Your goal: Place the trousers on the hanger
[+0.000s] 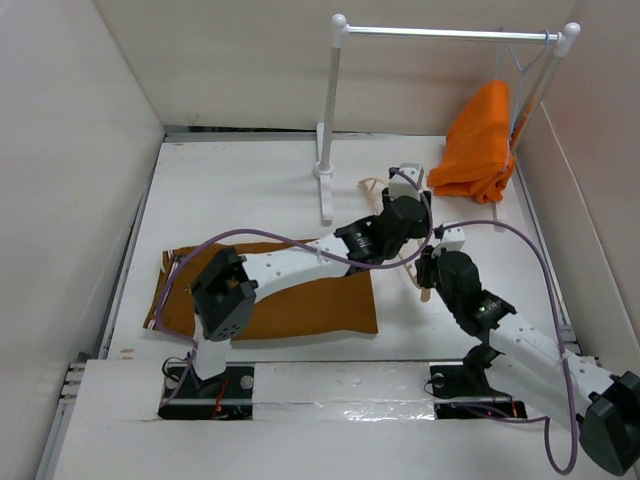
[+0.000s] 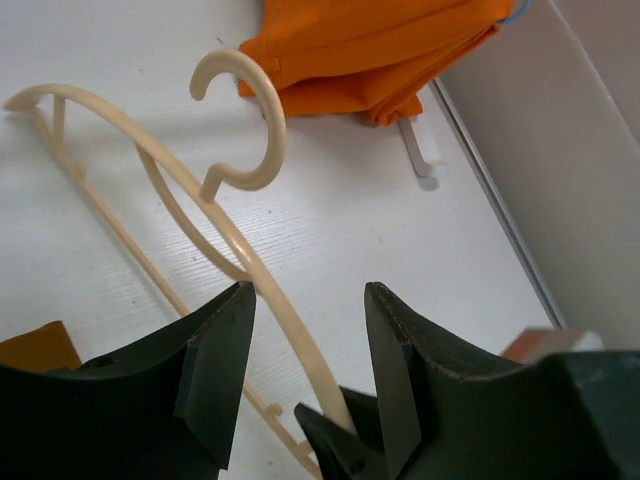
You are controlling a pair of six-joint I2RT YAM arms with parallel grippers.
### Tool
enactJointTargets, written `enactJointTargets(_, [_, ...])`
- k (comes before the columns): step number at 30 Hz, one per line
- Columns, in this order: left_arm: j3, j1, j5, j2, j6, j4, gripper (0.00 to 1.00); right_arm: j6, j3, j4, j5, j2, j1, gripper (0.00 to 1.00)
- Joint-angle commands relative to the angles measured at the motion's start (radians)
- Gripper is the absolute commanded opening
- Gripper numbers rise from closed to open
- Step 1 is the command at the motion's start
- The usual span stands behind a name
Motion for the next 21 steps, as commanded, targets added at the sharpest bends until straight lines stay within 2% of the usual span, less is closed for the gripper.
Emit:
enactJointTargets(1, [0.134,0.032,0.026,0.061,0.03,-0.038,0.46,0.031,-0.025,0.054,0.067,-0.014,0.032,0.0])
enactJointTargets(5, [0.292,0.043,0.017,0.189,0.053,-0.086,0.46,0.028,-0.016,0.031,0.08,-0.015,0.042,0.0])
enactJointTargets(8, [0.361,0.043,-0.052,0.24,0.067,-0.111,0.45,0.028,-0.019,0.033,0.083,-0.023,0.051,0.0])
enactJointTargets(14, [0.447,0.061,-0.079,0.306,0.087,-0.146,0.45,0.025,-0.027,0.043,0.077,-0.04,0.051,0.0])
enactJointTargets(17, [0.485,0.072,-0.089,0.34,0.092,-0.158,0.4,0.025,-0.017,0.022,0.073,-0.037,0.051,0.0])
enactJointTargets(19, [0.495,0.072,-0.075,0.348,0.092,-0.166,0.28,0.031,-0.016,0.017,0.075,-0.043,0.06,0.0])
enactJointTargets(20, [0.495,0.081,-0.076,0.351,0.09,-0.171,0.14,0.031,-0.019,0.017,0.077,-0.047,0.06,0.0])
enactJointTargets(21, [0.488,0.081,-0.09,0.348,0.084,-0.172,0.07,0.031,-0.02,0.017,0.078,-0.05,0.06,0.02])
